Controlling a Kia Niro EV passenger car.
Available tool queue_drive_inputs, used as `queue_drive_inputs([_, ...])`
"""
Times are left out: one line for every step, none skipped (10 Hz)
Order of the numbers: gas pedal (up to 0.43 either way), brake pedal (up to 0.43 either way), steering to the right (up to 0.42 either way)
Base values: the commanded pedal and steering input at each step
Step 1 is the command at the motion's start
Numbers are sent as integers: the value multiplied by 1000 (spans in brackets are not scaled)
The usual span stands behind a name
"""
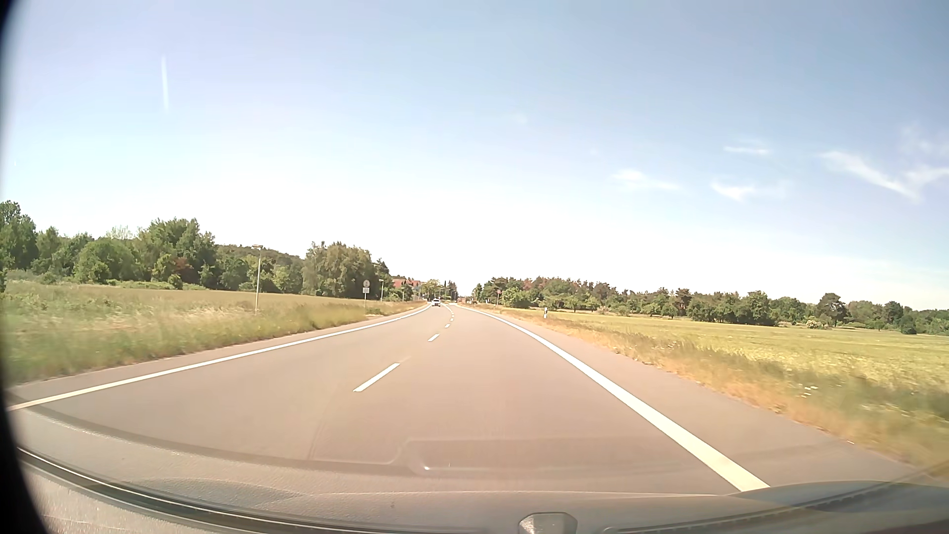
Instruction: Follow the waypoints while adhering to traffic rules and regulations
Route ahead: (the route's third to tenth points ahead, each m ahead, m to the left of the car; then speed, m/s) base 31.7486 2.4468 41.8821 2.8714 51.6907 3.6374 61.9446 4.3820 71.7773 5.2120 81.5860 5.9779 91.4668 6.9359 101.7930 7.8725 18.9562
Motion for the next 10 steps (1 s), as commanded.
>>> queue_drive_inputs([87, 24, -8])
queue_drive_inputs([87, 18, -8])
queue_drive_inputs([87, 24, -8])
queue_drive_inputs([87, 24, -8])
queue_drive_inputs([87, 24, -8])
queue_drive_inputs([87, 24, -8])
queue_drive_inputs([87, 24, -8])
queue_drive_inputs([87, 24, -8])
queue_drive_inputs([87, 24, -6])
queue_drive_inputs([87, 24, -4])
